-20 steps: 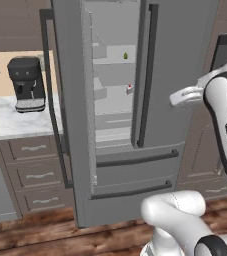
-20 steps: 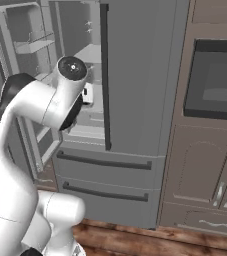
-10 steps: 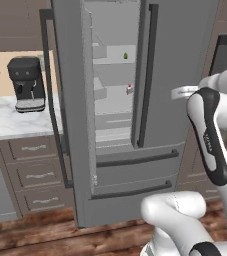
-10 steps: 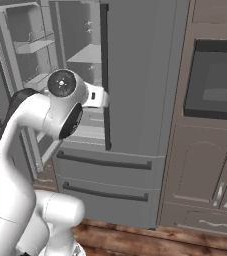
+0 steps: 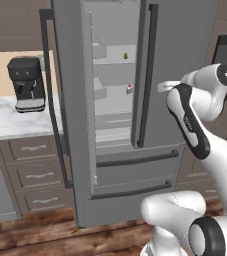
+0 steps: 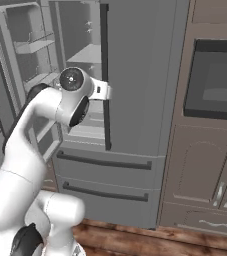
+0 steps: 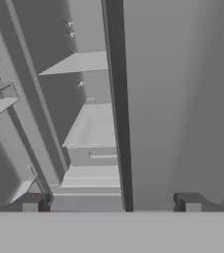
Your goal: Take the lemon wedge from the fridge and place it on the plate with fish on the dining counter.
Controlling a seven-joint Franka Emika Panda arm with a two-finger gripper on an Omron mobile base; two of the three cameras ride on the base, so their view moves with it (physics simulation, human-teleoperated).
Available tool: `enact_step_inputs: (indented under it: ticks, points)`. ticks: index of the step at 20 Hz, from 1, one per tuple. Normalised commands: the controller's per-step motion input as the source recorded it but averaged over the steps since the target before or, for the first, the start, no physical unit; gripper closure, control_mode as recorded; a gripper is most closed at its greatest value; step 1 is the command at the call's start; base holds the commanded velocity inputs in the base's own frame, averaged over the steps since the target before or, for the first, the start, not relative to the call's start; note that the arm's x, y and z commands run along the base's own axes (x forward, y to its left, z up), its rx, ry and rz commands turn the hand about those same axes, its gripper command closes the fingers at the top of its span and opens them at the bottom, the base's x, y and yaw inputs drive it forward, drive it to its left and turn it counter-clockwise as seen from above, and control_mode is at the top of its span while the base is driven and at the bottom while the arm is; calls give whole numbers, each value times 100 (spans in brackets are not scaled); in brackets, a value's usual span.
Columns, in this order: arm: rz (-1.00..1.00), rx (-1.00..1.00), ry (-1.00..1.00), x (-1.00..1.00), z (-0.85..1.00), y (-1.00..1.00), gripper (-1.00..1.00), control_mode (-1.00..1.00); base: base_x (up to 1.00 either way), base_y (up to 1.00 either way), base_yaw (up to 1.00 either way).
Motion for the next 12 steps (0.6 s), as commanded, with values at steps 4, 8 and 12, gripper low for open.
enact_step_inputs:
  ticks: [4, 8, 12]
  points:
    - [-1, 0, 1, 97, 0, 0, -100, -100, 0, 0, 0]
    - [-2, 0, 2, 89, -1, -4, -100, -100, 0, 0, 0]
    - [-7, 0, 1, 60, -7, -18, -100, -100, 0, 0, 0]
